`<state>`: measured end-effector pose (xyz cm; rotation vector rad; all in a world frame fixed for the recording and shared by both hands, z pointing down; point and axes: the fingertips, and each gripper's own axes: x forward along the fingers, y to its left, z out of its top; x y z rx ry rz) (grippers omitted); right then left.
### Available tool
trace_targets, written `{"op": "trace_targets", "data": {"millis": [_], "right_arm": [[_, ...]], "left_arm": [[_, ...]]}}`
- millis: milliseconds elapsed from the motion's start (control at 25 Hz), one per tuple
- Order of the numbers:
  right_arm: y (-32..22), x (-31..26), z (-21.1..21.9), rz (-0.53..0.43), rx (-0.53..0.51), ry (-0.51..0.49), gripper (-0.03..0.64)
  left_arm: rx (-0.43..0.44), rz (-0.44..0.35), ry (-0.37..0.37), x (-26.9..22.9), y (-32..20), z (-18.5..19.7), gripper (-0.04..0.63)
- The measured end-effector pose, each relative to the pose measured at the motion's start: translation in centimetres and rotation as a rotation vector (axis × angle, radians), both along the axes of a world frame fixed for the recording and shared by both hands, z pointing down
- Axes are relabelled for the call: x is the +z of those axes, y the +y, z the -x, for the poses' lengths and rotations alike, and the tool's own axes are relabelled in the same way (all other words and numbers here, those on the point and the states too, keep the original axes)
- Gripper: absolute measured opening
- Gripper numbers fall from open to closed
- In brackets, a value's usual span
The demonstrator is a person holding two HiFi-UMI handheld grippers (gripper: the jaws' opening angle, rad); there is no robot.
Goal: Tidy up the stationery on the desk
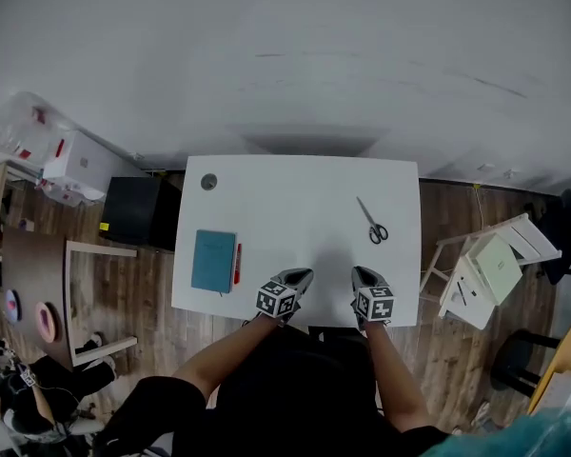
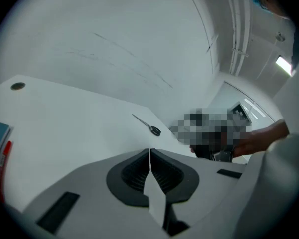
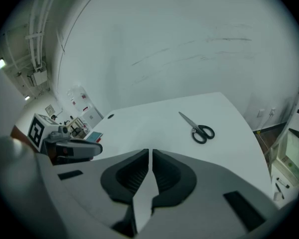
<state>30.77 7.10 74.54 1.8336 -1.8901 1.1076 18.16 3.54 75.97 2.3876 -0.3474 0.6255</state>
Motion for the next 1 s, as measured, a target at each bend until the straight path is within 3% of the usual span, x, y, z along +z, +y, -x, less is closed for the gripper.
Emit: {"op": "trace_targets", "data": {"millis": [160,320,600,760,1000], "right_arm": [[0.0,1.1,-3.1,0.02,-0.056,0.026,0.041],[-0.6,2.3,-5.9,0.046,-0.049,0.029,0.041],[-2.8,4.1,-10.5,0.067,-0.015,0.035,0.041],[-4.4,5.3,-11.7,0.098,-0.061,0.096,0.043],[-6.8,6.7,-12.1,0.136,-0.148,0.146,0.063]], "left_arm": [[-0.091,-0.006,-0.001,-0.3,-1.6,-3.0,0.018],[-0.16,0.017,0.031,-1.2,-1.7,-5.4,0.018],[-0.166,-0.031,-0.009,-1.1,-1.7,-8.6,0.018],[-0.157,-0.045,-0.011,-1.1,-1.8,-10.2,0.018],[-0.239,0.006,0.019,-1.0,-2.2,-10.9,0.018]]}}
